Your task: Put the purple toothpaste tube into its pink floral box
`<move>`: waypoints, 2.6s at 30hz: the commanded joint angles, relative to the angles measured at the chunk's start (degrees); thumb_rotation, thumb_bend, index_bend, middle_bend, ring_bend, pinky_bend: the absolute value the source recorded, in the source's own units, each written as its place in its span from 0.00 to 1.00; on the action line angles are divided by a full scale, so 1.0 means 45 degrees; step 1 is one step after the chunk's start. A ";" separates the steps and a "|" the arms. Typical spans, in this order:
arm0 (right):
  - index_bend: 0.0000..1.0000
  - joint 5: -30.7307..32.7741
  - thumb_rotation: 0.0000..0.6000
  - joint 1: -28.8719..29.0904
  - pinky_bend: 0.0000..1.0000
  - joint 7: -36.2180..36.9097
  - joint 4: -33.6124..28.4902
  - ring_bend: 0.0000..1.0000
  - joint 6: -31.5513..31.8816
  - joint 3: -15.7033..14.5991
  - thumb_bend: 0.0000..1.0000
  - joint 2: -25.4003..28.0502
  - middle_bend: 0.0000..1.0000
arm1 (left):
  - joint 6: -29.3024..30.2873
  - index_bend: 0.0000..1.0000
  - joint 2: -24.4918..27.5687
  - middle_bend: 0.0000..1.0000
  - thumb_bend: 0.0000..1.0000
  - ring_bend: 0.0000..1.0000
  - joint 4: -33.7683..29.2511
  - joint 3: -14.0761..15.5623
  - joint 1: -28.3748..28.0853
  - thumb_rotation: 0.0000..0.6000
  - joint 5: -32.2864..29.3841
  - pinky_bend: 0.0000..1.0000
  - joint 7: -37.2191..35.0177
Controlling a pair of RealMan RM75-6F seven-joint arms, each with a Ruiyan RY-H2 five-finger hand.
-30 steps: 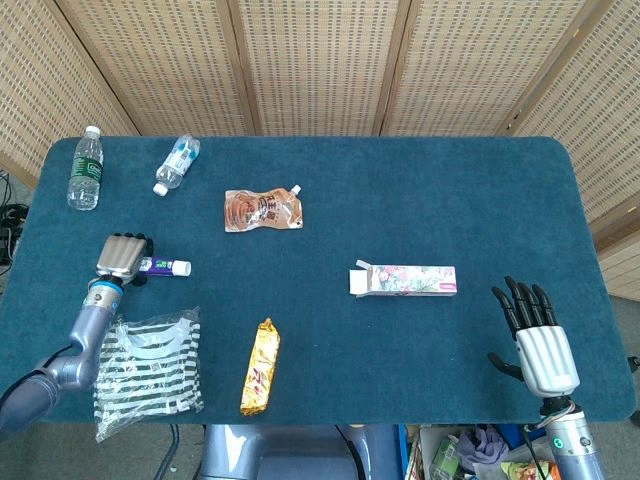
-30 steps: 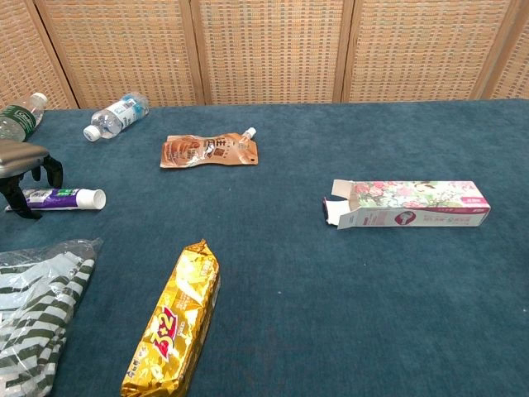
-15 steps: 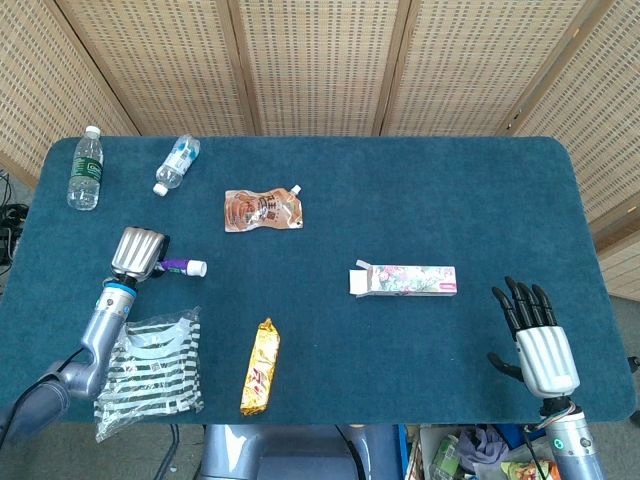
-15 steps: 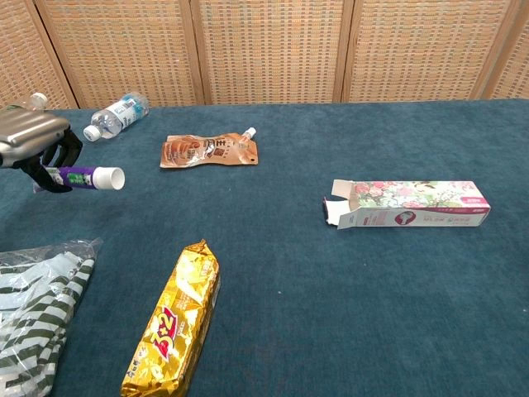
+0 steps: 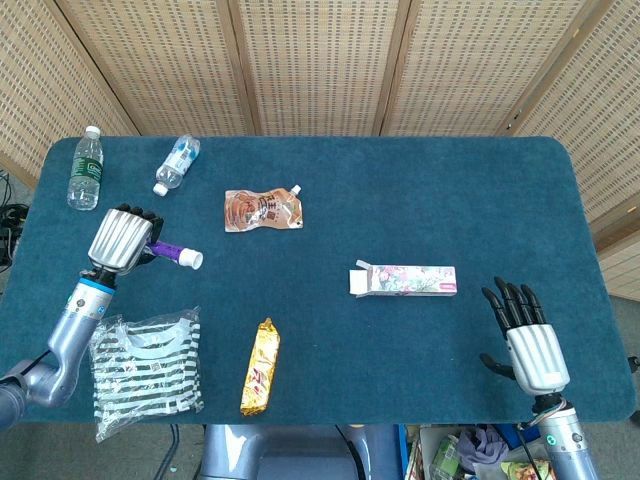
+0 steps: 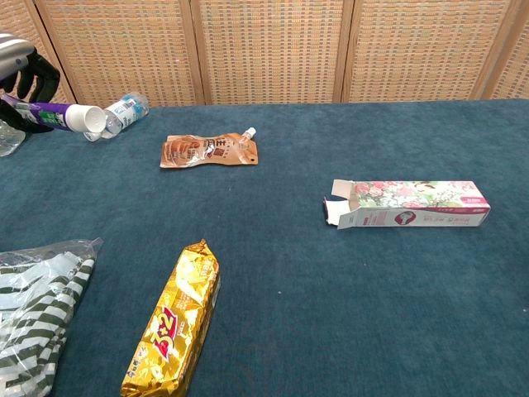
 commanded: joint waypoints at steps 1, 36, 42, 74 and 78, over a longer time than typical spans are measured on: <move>0.06 0.0318 1.00 0.0649 0.00 -0.0440 -0.0367 0.00 -0.1031 0.0228 0.09 0.0044 0.00 | -0.0961 0.78 0.1979 0.68 0.30 0.59 -0.2700 -0.0362 0.0051 1.00 -0.1317 0.56 0.2611; 0.06 0.6596 1.00 0.6100 0.00 -0.3349 0.1386 0.00 -0.8060 0.2512 0.09 -0.2099 0.00 | -0.1175 0.78 0.4137 0.68 0.31 0.59 -0.6989 -0.0455 -0.0717 1.00 -0.5216 0.56 0.7820; 0.06 0.6935 1.00 0.6583 0.00 -0.3354 0.2838 0.00 -0.8453 0.2332 0.09 -0.2718 0.00 | -0.1181 0.78 0.3892 0.68 0.31 0.59 -0.6839 -0.0316 -0.0808 1.00 -0.5252 0.56 0.7848; 0.57 0.5925 1.00 0.5869 0.54 -0.0188 0.4000 0.42 -0.6896 0.2001 0.09 -0.3827 0.48 | -0.1141 0.78 0.3747 0.68 0.31 0.59 -0.6507 -0.0036 -0.0910 1.00 -0.4706 0.56 0.7131; 0.57 0.5744 1.00 0.5702 0.54 0.0360 0.2494 0.42 -0.6442 0.2349 0.09 -0.3157 0.47 | -0.0957 0.78 0.3987 0.68 0.31 0.59 -0.7034 -0.0169 -0.0959 1.00 -0.4554 0.56 0.7158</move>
